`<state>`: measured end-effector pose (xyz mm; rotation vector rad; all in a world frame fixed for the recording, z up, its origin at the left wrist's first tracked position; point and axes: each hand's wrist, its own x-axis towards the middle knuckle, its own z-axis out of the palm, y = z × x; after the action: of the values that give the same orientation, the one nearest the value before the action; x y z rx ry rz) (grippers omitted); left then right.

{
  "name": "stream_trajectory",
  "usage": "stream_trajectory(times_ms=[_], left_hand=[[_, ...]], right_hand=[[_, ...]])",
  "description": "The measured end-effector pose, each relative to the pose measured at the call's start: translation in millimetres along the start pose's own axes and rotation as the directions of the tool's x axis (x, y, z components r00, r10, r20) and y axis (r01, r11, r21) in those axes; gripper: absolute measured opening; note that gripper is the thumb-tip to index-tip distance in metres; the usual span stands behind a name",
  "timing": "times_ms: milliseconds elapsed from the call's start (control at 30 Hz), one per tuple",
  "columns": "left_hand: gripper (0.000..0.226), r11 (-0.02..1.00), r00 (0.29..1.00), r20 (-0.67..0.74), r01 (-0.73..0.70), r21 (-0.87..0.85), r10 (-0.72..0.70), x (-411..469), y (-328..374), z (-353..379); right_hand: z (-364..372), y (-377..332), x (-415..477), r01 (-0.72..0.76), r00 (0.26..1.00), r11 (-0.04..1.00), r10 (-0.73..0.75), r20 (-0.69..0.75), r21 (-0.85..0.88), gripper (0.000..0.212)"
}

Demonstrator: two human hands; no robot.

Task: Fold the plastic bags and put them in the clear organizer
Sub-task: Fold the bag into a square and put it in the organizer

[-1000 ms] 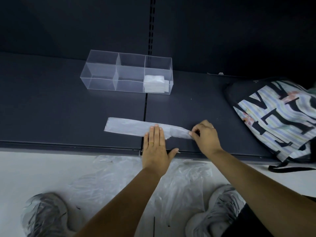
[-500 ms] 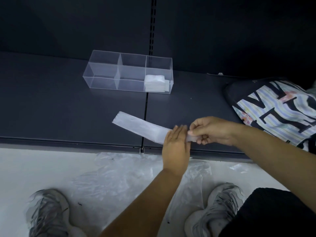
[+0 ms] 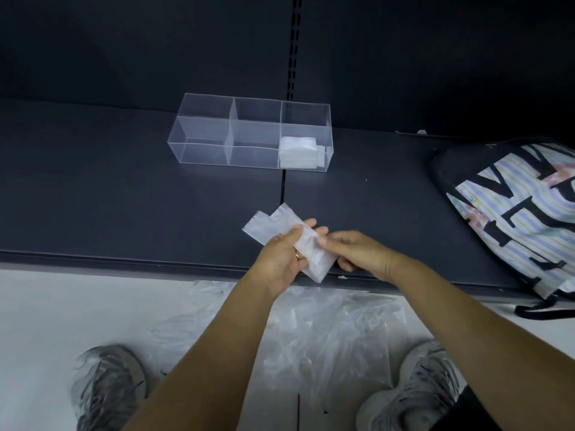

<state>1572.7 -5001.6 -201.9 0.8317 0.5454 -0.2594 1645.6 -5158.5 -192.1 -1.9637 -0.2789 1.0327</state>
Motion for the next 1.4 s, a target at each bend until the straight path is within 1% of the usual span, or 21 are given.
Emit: stream_trajectory(times_ms=[67, 133, 267, 333, 400, 433, 467, 500, 533, 567, 600, 667, 733, 800, 867, 900, 967, 1033, 1133, 1200, 1400], left_hand=[[0.026, 0.999, 0.997, -0.073, 0.039, 0.028, -0.037, 9, 2, -6], [0.022, 0.998, 0.981, -0.186, 0.057, 0.034, -0.05, 17, 8, -15], [0.021, 0.996, 0.933, -0.36, 0.051, 0.08, -0.019, 28, 28, -30], [0.021, 0.982, 0.89, -0.451, 0.016, 0.186, 0.071, 29, 37, -33], [0.022, 0.905, 0.792, -0.522, -0.087, 0.417, 0.316, 26, 38, -36], [0.024, 0.779, 0.704, -0.502, -0.117, 0.617, 0.503, 20, 36, -35], [0.027, 0.589, 0.62, -0.404, -0.117, 0.8, 0.672, 13, 29, -32], [0.028, 0.376, 0.588, -0.23, -0.138, 0.916, 0.776, 5, 19, -27], [0.03, 0.196, 0.635, -0.025, -0.2, 0.96, 0.772, -1, 6, -22], [0.035, 0.089, 0.719, 0.153, -0.287, 0.954, 0.678, -6, -8, -17], [0.044, 0.025, 0.785, 0.285, -0.357, 0.934, 0.55, -10, -23, -14], [0.066, -0.094, 0.818, 0.424, -0.422, 0.902, 0.39, -11, -45, -15], [0.073, -0.143, 0.798, 0.441, -0.421, 0.896, 0.41, -8, -54, -19], [0.062, -0.071, 0.795, 0.382, -0.398, 0.915, 0.472, -7, -53, -18], [0.037, 0.014, 0.774, 0.296, -0.366, 0.93, 0.559, -8, -47, -13], [0.028, 0.036, 0.762, 0.258, -0.345, 0.938, 0.595, -9, -43, -11], [0.026, 0.103, 0.766, 0.182, -0.308, 0.946, 0.617, -8, -33, -12], [0.031, 0.281, 0.828, 0.093, -0.291, 0.915, 0.554, -4, -22, -15], [0.034, 0.554, 0.909, -0.034, -0.223, 0.802, 0.415, 4, -5, -16], [0.035, 0.712, 0.939, -0.108, -0.169, 0.681, 0.326, 6, 3, -17], [0.036, 0.86, 0.949, -0.231, -0.072, 0.505, 0.216, 17, 11, -20]], right_hand=[[3, 8, 3, -0.002, 0.996, 1.0, -0.001, -0.092, -0.029, 0.02], [8, 13, 7, -0.018, 0.984, 0.999, 0.013, -0.177, -0.029, 0.005], [10, 18, 12, -0.048, 0.971, 0.999, 0.051, -0.233, 0.02, 0.008], [9, 18, 13, -0.062, 0.973, 0.998, 0.062, -0.222, 0.011, 0.008], [7, 16, 15, -0.072, 0.974, 0.997, 0.067, -0.217, -0.012, 0.007], [7, 15, 15, -0.076, 0.975, 0.997, 0.069, -0.213, -0.023, 0.007], [6, 13, 16, -0.081, 0.975, 0.996, 0.073, -0.208, -0.031, 0.007], [6, 12, 16, -0.085, 0.976, 0.996, 0.076, -0.205, -0.033, 0.007], [6, 11, 16, -0.087, 0.976, 0.996, 0.079, -0.205, -0.033, 0.008], [6, 10, 15, -0.089, 0.975, 0.995, 0.08, -0.206, -0.034, 0.008], [6, 8, 14, -0.092, 0.976, 0.995, 0.084, -0.203, -0.035, 0.008], [6, 2, 10, -0.124, 0.977, 0.991, 0.114, -0.181, -0.042, 0.006], [5, -7, 5, -0.179, 0.972, 0.983, 0.173, -0.157, -0.029, 0.008], [4, -18, 0, -0.211, 0.966, 0.973, 0.222, -0.136, 0.093, 0.009], [-1, -30, -5, -0.202, 0.969, 0.954, 0.227, -0.094, 0.221, 0.012], [-4, -36, -7, -0.182, 0.974, 0.953, 0.209, -0.091, 0.241, 0.013], [-13, -41, -9, -0.108, 0.977, 0.975, 0.14, -0.16, 0.195, 0.02], [-20, -38, -6, -0.029, 0.968, 0.995, 0.052, -0.244, 0.1, 0.032], [-8, -27, 1, 0.0, 0.993, 0.995, 0.012, -0.119, 0.096, 0.045], [7, -19, 10, -0.007, 0.997, 0.993, 0.016, -0.072, 0.121, 0.04], [27, -12, 33, 0.043, 0.944, 0.995, -0.011, -0.329, 0.088, 0.01]])
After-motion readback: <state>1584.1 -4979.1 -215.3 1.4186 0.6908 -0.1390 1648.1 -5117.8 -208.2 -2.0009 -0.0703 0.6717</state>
